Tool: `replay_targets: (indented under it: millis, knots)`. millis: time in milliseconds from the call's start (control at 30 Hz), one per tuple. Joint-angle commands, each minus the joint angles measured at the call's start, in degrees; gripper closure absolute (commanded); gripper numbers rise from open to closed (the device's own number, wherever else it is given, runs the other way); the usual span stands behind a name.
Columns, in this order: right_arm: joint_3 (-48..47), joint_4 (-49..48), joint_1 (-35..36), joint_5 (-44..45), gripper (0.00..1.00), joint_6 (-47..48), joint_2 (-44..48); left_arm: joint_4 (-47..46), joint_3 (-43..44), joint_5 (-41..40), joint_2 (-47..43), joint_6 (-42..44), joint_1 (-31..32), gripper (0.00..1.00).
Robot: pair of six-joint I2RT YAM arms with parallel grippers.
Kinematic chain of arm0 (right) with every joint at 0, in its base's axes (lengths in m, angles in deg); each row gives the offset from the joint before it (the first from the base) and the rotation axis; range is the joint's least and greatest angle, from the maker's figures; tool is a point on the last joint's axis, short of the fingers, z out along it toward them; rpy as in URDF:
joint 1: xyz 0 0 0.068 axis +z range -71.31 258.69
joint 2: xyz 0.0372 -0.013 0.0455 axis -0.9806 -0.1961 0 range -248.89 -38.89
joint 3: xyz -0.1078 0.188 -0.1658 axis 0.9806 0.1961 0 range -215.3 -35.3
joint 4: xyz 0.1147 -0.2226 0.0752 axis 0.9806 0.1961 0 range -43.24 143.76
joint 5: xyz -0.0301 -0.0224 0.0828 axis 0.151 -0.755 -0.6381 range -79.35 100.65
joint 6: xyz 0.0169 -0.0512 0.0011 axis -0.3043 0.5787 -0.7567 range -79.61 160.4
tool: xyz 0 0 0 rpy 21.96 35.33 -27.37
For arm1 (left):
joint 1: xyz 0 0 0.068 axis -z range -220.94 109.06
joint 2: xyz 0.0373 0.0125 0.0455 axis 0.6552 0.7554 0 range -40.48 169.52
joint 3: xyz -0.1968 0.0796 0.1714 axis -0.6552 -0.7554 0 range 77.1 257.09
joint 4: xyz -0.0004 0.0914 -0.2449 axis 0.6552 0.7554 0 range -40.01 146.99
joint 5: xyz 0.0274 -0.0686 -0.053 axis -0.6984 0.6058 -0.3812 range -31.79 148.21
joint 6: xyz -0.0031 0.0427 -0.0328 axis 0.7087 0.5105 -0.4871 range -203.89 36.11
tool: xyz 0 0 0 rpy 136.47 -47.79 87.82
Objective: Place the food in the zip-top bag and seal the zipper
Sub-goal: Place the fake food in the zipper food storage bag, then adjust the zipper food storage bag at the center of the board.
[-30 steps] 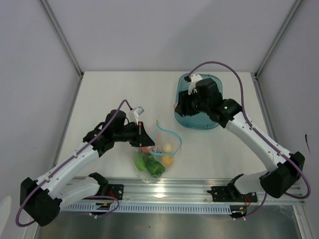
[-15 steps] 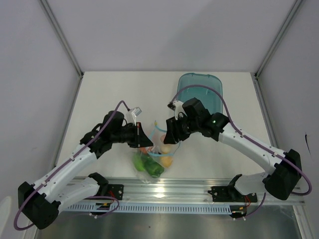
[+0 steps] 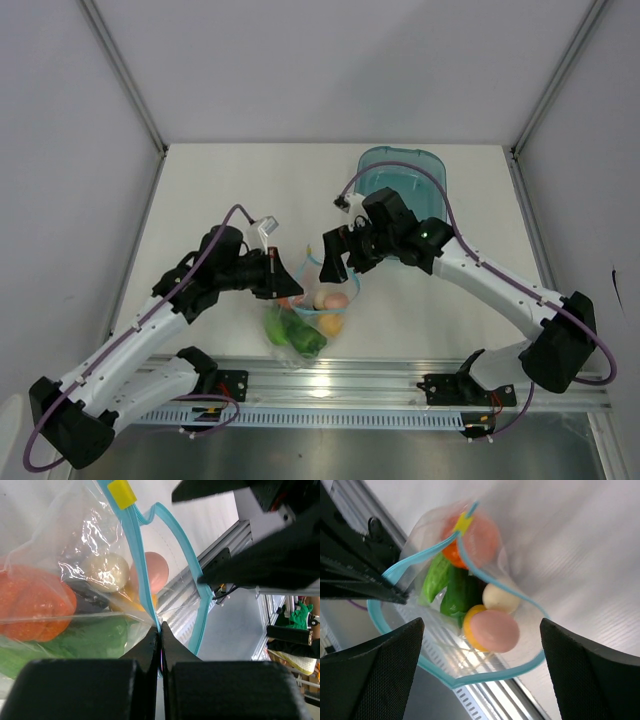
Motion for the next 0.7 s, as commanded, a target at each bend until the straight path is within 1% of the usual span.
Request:
replay_targets:
  millis: [0,67,233,333,433,467,633,667]
  knots:
    - [-3.1,0.7,-2.8,3.2,0.01,1.3,0.4,1.0,2.4,-1.0,-2.6,-1.2,-0.4,0.99]
    - [-3.2,1.3,-4.3,3.4,0.01,1.9,0.2,1.3,2.4,-1.2,-3.6,-1.4,-0.4,0.99]
    - [-2.4,3.4,-4.8,4.0,0.01,4.8,-2.1,2.2,2.0,-1.1,-4.5,-1.7,-0.4,0.99]
    - [-0.6,2.0,-4.7,2.5,0.04,4.6,-2.6,2.4,2.6,-0.9,-4.8,-1.7,-0.4,1.0]
    - [2.5,-0.6,-4.7,0.4,0.1,3.8,-2.1,2.6,2.9,-0.8,-5.2,-1.7,-0.4,1.0]
    - [3.5,-1.0,-4.7,-0.1,0.15,3.4,-1.9,2.7,2.9,-0.8,-5.2,-1.7,-0.3,0.99]
    - [5.6,-3.1,-3.9,-2.2,0.27,2.3,-1.7,2.9,3.1,-0.7,-5.0,-1.7,-0.3,0.99]
    - [5.9,-3.5,-3.8,-2.7,0.32,2.2,-1.7,2.9,3.2,-0.6,-5.0,-1.7,-0.3,0.99]
